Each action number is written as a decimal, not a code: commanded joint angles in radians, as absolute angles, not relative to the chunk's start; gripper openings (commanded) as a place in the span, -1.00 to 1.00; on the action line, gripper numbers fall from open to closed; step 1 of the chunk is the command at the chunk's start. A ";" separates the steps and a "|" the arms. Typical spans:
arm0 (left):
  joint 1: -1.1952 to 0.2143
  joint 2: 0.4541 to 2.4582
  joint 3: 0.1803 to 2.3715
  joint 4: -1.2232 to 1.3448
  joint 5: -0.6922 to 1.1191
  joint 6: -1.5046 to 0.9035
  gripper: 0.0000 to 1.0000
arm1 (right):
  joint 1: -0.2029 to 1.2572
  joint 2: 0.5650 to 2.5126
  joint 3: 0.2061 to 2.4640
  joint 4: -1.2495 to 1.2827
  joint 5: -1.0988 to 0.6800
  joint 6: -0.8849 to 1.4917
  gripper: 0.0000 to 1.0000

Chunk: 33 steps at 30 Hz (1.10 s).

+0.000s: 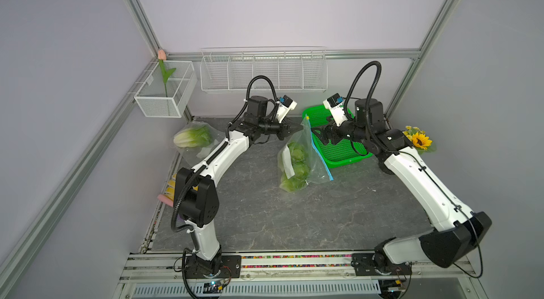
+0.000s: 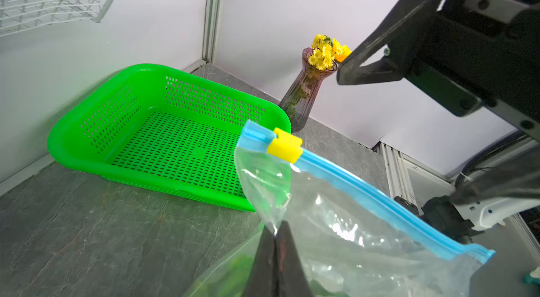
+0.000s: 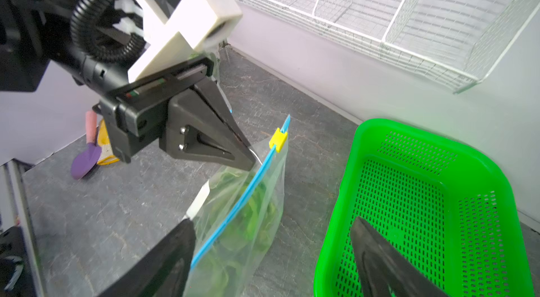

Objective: Open the zip-top bag and take out the chinese cabbages
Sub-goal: Adjust the zipper food storage bag at the center of the board.

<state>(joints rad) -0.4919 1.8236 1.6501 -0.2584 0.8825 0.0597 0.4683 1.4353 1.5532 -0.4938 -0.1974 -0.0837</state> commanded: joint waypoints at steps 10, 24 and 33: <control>-0.491 1.788 1.624 -0.210 0.856 0.048 -1.00 | 0.545 1.547 1.615 -0.458 0.002 0.081 0.66; -0.491 1.767 1.599 -0.209 0.859 0.065 -1.00 | 0.507 1.591 1.640 -0.485 -0.116 0.087 -0.65; -0.476 1.671 1.467 -0.068 0.864 0.020 0.70 | 0.406 1.526 1.600 -0.430 -0.455 0.013 -0.86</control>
<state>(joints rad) -0.4873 1.7267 1.5047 -0.1547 0.8463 0.0414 0.4301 1.5768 1.6058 -0.4694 -0.2768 0.0689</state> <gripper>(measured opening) 0.809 0.074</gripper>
